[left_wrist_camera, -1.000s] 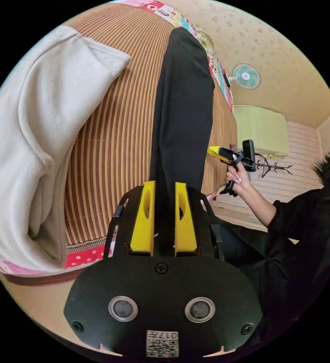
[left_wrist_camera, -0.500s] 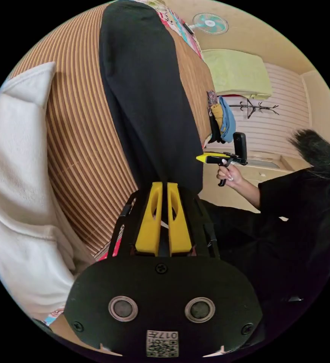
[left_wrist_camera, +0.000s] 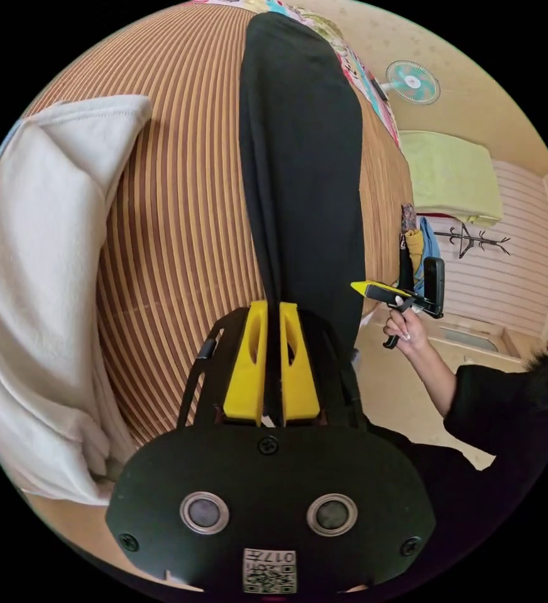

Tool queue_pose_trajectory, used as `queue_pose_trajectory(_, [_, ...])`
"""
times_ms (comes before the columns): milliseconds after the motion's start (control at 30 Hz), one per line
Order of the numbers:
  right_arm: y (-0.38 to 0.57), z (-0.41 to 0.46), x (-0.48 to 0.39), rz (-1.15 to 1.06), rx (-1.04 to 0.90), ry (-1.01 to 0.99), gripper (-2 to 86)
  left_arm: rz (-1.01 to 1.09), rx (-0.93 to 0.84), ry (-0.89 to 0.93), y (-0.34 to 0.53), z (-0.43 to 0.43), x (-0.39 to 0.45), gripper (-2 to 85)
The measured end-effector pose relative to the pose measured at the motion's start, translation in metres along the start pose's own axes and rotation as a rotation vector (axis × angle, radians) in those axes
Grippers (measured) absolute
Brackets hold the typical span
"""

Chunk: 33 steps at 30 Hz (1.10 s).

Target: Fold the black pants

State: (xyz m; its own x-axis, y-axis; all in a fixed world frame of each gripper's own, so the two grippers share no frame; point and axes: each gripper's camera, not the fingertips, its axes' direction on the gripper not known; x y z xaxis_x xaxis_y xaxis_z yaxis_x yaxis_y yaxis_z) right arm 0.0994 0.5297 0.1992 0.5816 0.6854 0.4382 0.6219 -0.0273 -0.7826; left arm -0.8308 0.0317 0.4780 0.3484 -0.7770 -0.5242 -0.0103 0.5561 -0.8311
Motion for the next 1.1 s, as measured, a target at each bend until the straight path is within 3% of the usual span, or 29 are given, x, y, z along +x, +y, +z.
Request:
queue_pose_trajectory(100, [0.036, -0.013, 0.008, 0.077, -0.062, -0.047, 4.3, 0.047, -0.099, -0.030, 0.030, 0.014, 0.017, 4.1])
queue_pose_trajectory(200, [0.051, -0.041, 0.027, 0.126, -0.047, -0.136, 5.1, -0.002, -0.198, 0.076, 0.044, 0.017, 0.013, 5.5])
queue_pose_trajectory(367, [0.004, -0.093, 0.095, 0.183, 0.128, -0.286, 10.7, -0.061, 0.133, 0.157, 0.007, -0.047, -0.017, 11.8])
queue_pose_trajectory(500, [-0.066, -0.083, 0.119, 0.143, 0.073, -0.479, 9.8, -0.113, 0.182, 0.277, -0.055, -0.049, -0.039, 8.8])
queue_pose_trajectory(633, [-0.113, -0.059, 0.095, 0.055, -0.116, -0.481, 4.3, -0.147, 0.014, 0.260, -0.104, -0.030, -0.030, 5.5])
queue_pose_trajectory(700, [-0.100, -0.072, 0.090, 0.031, -0.082, -0.521, 2.7, -0.125, -0.052, 0.232, -0.104, -0.030, -0.022, 4.4])
queue_pose_trajectory(867, [0.012, -0.180, 0.025, -0.193, 0.169, -0.849, 0.7, 0.149, 0.084, 0.610, -0.036, -0.093, 0.028, 3.6])
queue_pose_trajectory(1100, [0.141, -0.368, -0.127, -0.618, 0.447, -0.806, 0.1, 0.557, 0.284, 0.760, 0.062, -0.222, 0.180, 3.7])
